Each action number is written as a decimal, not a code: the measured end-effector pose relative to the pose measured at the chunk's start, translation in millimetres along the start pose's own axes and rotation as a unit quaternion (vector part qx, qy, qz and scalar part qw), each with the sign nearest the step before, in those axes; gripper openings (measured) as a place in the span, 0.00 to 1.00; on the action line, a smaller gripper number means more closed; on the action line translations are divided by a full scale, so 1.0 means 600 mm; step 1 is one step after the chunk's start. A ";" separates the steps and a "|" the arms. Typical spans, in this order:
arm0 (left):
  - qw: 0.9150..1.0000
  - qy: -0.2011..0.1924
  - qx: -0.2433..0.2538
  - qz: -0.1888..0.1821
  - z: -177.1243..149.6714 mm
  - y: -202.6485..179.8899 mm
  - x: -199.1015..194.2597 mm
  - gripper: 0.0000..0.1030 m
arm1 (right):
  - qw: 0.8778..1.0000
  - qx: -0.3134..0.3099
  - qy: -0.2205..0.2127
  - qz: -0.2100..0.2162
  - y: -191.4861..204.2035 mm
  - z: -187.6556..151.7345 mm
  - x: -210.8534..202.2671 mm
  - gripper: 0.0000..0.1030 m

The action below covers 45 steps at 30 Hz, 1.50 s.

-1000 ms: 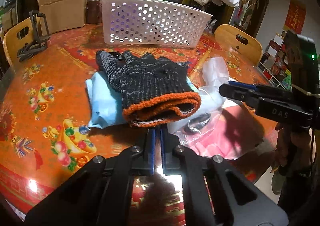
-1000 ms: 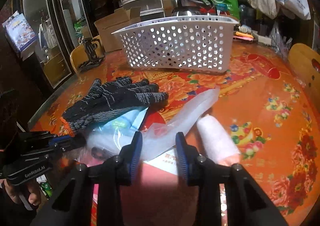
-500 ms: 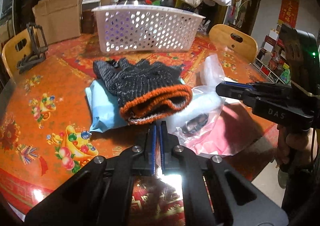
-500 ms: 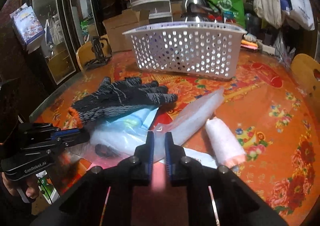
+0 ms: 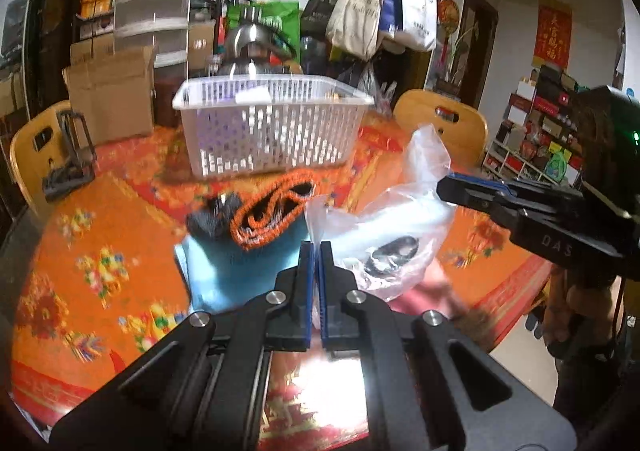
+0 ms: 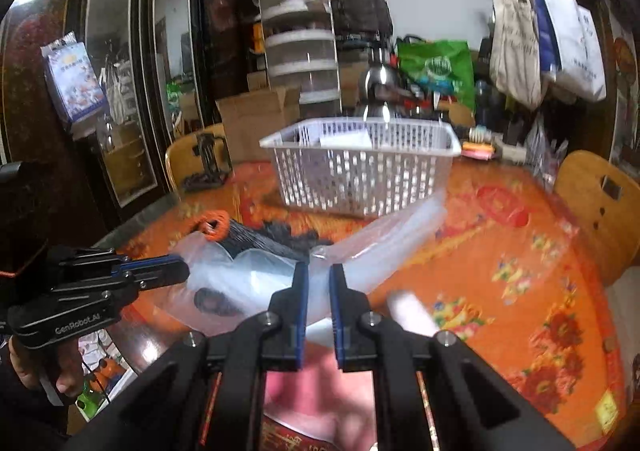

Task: Organize soft objects

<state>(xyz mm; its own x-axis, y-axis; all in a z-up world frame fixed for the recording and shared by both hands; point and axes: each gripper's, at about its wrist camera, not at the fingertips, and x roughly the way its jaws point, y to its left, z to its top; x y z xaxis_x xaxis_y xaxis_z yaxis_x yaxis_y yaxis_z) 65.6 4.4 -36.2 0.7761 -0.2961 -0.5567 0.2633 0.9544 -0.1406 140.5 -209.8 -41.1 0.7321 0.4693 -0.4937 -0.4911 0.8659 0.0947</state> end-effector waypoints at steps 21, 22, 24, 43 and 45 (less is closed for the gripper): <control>0.998 -0.059 -0.004 0.000 0.226 0.020 -0.022 0.00 | 1.000 0.008 -0.022 -0.008 -0.036 0.137 0.027 0.01; 0.999 -0.050 -0.009 0.000 0.227 0.023 -0.011 0.00 | 1.000 0.010 -0.015 -0.009 -0.040 0.130 0.034 0.01; 0.999 -0.039 -0.009 0.000 0.216 0.024 0.003 0.01 | 1.000 0.023 0.009 -0.008 -0.055 0.102 0.053 0.01; 1.000 0.014 0.002 -0.009 -0.013 -0.005 0.024 0.68 | 0.993 0.090 0.070 -0.011 -0.126 -0.052 0.054 0.60; 1.000 0.012 0.014 -0.007 -0.019 -0.027 0.017 0.68 | 0.992 0.094 0.079 -0.015 -0.138 -0.049 0.064 0.60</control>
<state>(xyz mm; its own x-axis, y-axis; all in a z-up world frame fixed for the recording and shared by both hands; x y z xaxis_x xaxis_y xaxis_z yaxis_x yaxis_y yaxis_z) 62.8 -13.5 -49.0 0.7589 -0.3084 -0.5736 0.2902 0.9486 -0.1260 195.8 -268.6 -93.3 0.6546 0.4228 -0.6268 -0.3627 0.9030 0.2303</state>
